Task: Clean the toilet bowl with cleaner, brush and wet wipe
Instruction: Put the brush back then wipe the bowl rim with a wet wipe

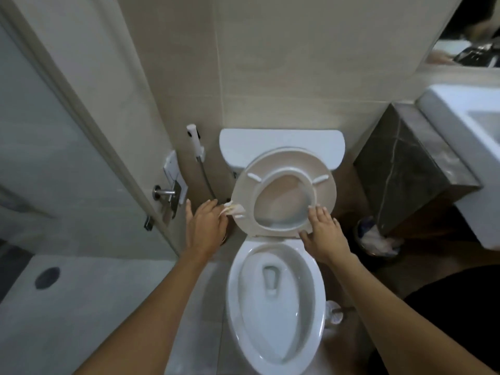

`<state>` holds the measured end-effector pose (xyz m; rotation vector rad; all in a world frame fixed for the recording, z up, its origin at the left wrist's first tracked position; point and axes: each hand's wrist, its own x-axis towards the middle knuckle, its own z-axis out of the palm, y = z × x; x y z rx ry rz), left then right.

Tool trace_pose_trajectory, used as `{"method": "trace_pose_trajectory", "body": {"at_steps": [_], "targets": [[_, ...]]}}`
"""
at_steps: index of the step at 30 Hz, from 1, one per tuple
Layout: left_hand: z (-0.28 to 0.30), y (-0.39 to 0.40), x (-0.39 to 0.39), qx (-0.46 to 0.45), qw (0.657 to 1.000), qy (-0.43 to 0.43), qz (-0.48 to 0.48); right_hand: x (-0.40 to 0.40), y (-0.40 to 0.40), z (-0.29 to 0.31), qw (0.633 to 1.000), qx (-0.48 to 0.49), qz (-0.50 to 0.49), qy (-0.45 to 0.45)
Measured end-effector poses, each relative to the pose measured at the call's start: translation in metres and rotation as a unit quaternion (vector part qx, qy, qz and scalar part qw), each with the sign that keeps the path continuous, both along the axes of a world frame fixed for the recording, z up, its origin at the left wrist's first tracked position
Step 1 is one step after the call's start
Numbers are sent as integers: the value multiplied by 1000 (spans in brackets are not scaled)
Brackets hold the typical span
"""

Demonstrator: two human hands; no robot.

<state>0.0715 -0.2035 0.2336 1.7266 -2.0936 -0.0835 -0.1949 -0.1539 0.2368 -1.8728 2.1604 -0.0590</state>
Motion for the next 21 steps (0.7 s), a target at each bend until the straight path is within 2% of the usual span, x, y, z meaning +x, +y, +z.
{"method": "trace_pose_trajectory", "body": {"at_steps": [5, 10, 14, 21], "targets": [[50, -61, -27, -29, 999, -18, -32, -15, -69, 40, 998, -63, 7, 25], [80, -126, -69, -25, 997, -61, -28, -30, -132, 56, 998, -60, 16, 22], [76, -165, -102, 2, 994, -98, -36, -39, -170, 53, 998, -48, 38, 18], [55, -187, -142, 38, 987, -141, -62, -48, -189, 27, 997, -22, 49, -51]]}}
